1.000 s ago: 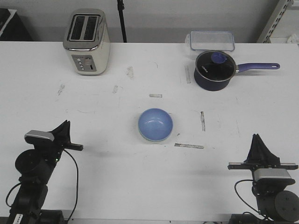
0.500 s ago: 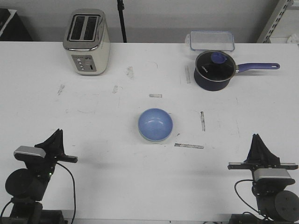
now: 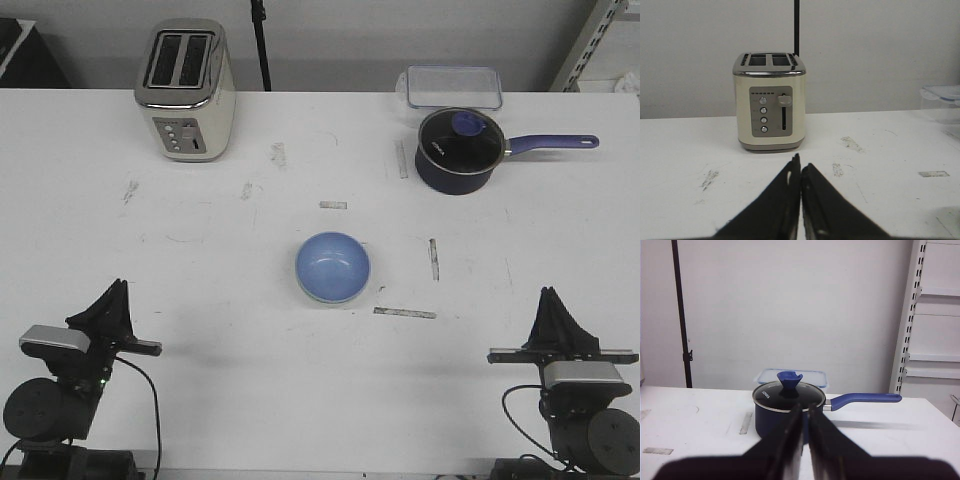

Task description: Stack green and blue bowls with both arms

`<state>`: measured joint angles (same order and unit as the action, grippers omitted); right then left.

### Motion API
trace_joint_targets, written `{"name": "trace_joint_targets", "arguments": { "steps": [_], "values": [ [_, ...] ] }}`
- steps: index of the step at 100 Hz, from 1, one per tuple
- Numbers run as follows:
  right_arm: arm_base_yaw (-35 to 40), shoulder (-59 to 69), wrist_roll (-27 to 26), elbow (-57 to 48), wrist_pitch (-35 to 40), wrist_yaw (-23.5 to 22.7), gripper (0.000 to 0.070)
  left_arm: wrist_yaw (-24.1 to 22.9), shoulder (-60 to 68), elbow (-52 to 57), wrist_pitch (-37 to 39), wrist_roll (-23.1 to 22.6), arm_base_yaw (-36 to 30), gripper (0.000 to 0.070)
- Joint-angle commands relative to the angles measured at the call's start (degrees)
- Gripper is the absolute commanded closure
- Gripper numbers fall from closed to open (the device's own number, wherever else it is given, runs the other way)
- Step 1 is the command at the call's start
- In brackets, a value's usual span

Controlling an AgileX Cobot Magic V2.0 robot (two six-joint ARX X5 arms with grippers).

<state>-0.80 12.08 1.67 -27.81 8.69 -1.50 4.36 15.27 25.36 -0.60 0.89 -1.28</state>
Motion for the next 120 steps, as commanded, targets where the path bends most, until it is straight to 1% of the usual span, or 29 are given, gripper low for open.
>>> {"name": "trace_joint_targets", "arguments": {
  "steps": [1, 9, 16, 44, 62, 78, 120],
  "values": [
    [0.0, -0.1, -0.5, 0.2, -0.5, 0.0, 0.0684, -3.0, -0.5, -1.0, 0.5, -1.4, -0.8, 0.0699],
    [0.0, -0.1, -0.5, 0.2, -0.5, 0.0, 0.0684, -7.4, -1.4, -2.4, 0.7, -1.5, -2.1, 0.0698],
    [0.0, -0.1, -0.5, 0.2, -0.5, 0.0, 0.0684, -8.6, -2.5, -4.1, 0.9, -1.3, -2.8, 0.0699],
    [0.0, -0.1, -0.5, 0.2, -0.5, 0.0, 0.0684, -8.7, -6.4, -13.4, 10.6, -1.4, -2.8, 0.0698],
    [0.0, -0.1, -0.5, 0.2, -0.5, 0.0, 0.0684, -8.5, -7.4, -16.7, 10.7, -1.4, -2.1, 0.0698],
    [0.0, -0.1, -0.5, 0.2, -0.5, 0.0, 0.0684, -5.6, -7.6, -18.6, 11.0, -1.4, 0.0, 0.0697],
    [0.0, -0.1, -0.5, 0.2, -0.5, 0.0, 0.0684, -5.5, -12.5, -22.7, 11.0, -1.5, 0.3, 0.0698]
  ]
}}
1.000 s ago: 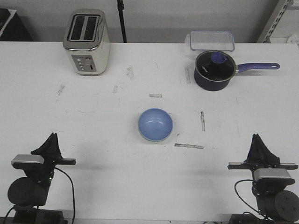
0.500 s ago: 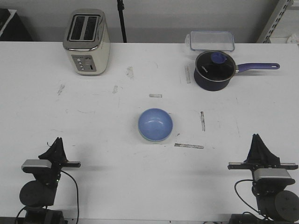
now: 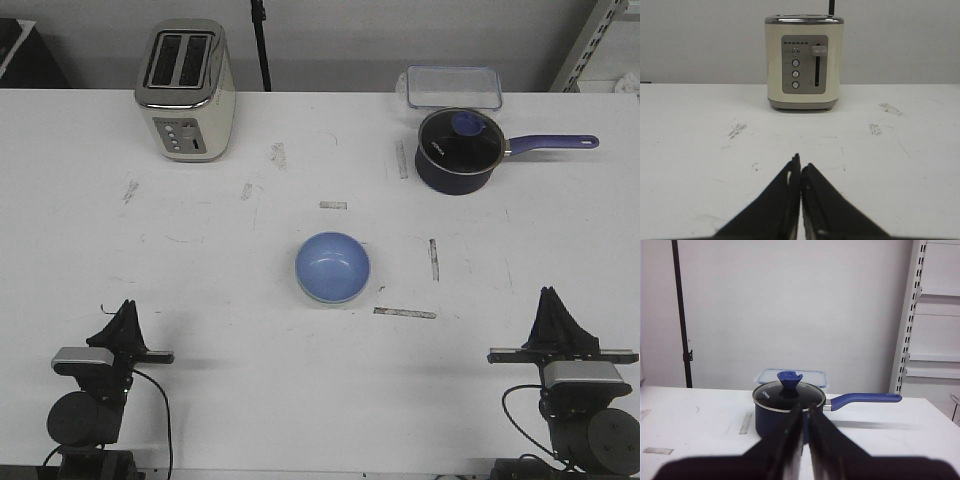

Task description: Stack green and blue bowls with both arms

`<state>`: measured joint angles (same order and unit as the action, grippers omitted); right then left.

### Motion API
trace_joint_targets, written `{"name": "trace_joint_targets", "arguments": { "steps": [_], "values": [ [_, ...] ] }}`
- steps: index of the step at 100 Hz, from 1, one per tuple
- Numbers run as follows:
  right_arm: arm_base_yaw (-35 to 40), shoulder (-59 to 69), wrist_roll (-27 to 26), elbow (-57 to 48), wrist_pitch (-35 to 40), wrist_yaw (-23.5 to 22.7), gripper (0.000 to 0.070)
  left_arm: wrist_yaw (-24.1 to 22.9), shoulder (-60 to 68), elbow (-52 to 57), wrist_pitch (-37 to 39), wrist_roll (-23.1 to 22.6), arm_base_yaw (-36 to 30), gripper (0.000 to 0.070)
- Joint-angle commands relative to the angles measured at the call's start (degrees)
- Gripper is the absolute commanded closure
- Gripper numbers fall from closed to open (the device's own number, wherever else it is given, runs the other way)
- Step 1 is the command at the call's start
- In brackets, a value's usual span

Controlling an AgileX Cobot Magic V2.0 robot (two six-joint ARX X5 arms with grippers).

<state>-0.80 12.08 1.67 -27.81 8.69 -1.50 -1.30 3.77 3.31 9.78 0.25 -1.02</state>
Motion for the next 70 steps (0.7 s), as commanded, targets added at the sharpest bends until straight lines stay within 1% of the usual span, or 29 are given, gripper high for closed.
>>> {"name": "trace_joint_targets", "arguments": {
  "steps": [1, 12, 28, 70],
  "values": [
    [0.0, -0.1, -0.5, 0.2, -0.5, 0.0, 0.0684, 0.2, -1.2, -0.7, 0.6, -0.9, 0.0, 0.0698],
    [0.0, -0.1, -0.5, 0.2, -0.5, 0.0, 0.0684, 0.1, -3.8, -2.3, 0.8, -0.9, 0.0, 0.0698],
    [0.0, -0.1, -0.5, 0.2, -0.5, 0.0, 0.0684, 0.0, -3.6, -2.6, -1.0, -0.9, 0.0, 0.0698],
    [0.0, -0.1, -0.5, 0.2, -0.5, 0.0, 0.0685, 0.0, -3.6, -2.6, -1.1, -0.9, 0.0, 0.0698]
  ]
}}
